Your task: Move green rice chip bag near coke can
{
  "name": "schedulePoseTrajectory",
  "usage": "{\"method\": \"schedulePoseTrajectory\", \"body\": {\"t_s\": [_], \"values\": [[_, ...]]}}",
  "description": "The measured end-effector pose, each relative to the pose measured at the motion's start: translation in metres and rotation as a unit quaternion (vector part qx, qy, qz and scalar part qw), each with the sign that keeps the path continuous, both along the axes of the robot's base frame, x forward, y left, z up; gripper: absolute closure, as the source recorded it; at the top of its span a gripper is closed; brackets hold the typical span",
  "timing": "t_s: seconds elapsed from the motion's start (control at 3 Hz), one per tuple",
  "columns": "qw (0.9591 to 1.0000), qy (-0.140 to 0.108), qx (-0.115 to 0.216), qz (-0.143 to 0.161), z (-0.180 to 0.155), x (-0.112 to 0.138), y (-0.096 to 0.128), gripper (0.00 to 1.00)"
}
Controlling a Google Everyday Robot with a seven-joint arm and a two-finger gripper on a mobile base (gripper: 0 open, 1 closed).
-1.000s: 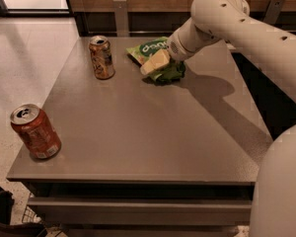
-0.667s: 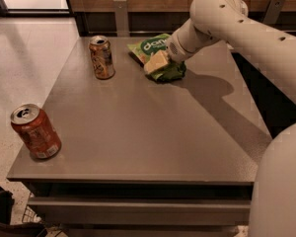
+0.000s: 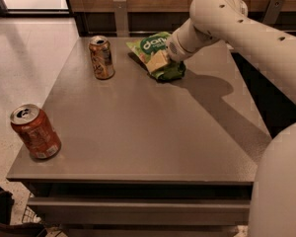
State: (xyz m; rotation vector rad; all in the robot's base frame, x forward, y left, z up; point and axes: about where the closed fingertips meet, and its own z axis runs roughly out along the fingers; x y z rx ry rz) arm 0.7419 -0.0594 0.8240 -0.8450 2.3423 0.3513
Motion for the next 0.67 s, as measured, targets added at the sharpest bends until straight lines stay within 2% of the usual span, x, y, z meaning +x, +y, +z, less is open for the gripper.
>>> {"method": "schedulePoseTrajectory", "body": {"t_s": [0.33, 0.67], "values": [[1.0, 0.0, 0.0, 0.0, 0.0025, 0.0, 0.0001, 1.0], [1.0, 0.0, 0.0, 0.0, 0.0036, 0.0, 0.0, 1.0]]}}
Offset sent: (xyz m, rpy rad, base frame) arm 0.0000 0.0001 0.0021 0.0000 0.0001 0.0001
